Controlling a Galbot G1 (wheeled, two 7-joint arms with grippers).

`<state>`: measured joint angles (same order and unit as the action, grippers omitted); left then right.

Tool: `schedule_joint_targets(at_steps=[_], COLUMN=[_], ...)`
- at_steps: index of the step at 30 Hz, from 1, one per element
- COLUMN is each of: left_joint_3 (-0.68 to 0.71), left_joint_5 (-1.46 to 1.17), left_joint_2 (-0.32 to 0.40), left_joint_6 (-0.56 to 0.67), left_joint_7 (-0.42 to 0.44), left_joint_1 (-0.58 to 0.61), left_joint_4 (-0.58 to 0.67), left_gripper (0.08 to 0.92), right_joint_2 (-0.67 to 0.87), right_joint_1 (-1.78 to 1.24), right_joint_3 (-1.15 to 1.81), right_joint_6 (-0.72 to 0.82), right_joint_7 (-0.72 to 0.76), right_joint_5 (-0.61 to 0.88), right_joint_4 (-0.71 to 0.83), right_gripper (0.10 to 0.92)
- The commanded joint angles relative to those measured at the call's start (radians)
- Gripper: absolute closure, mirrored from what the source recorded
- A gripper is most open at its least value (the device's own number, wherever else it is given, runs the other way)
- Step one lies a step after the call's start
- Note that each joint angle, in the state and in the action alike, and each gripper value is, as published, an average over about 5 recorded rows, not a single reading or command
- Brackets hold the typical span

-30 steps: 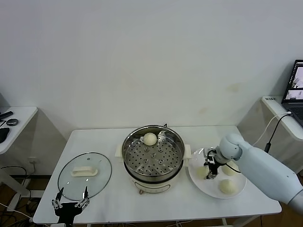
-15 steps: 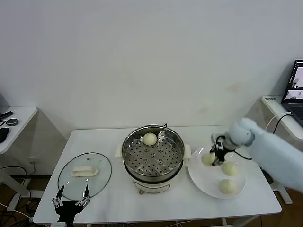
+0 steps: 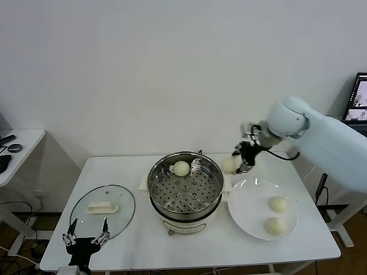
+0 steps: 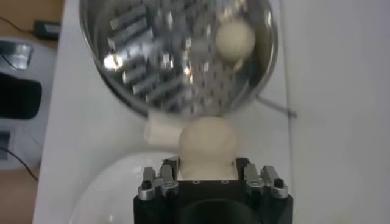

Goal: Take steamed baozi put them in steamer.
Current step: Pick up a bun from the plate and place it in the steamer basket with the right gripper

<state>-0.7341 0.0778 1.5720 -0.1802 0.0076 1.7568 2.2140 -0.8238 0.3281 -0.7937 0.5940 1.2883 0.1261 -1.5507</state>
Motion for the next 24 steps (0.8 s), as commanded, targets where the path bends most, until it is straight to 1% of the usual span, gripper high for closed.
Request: schedule_joint_targets(at_steps=[1, 6, 12, 17, 24], left_joint_3=[0.003, 0.005, 0.011, 0.013, 0.011], left_joint_5=[-0.001, -0.005, -0.016, -0.024, -0.04], left_joint_2=[-0.001, -0.006, -0.011, -0.023, -0.016], left_joint_6=[-0.007, -0.007, -0.014, -0.018, -0.024], left_joint_7=[-0.001, -0.005, 0.001, 0.009, 0.009], left_joint_1=[0.003, 0.003, -0.011, -0.02, -0.02], left_joint_4=[0.027, 0.039, 0.057, 0.07, 0.084], left_gripper=[0.177, 0.177, 0.177, 0.177, 0.177], right_joint_2=[-0.268, -0.417, -0.523, -0.562, -0.575], right_joint_1=[0.104, 0.073, 0.048, 0.025, 0.005], right_joint_3=[-0.109, -0.143, -0.186, -0.192, -0.213], right_joint_6=[0.111, 0.12, 0.114, 0.12, 0.124], right_joint_7=[-0.014, -0.034, -0.045, -0.048, -0.053], right_joint_5=[0.092, 0.042, -0.012, -0.015, -0.03], right_joint_4=[0.08, 0.225, 0.343, 0.356, 0.358], right_gripper=[0.459, 0.461, 0.458, 0.459, 0.457])
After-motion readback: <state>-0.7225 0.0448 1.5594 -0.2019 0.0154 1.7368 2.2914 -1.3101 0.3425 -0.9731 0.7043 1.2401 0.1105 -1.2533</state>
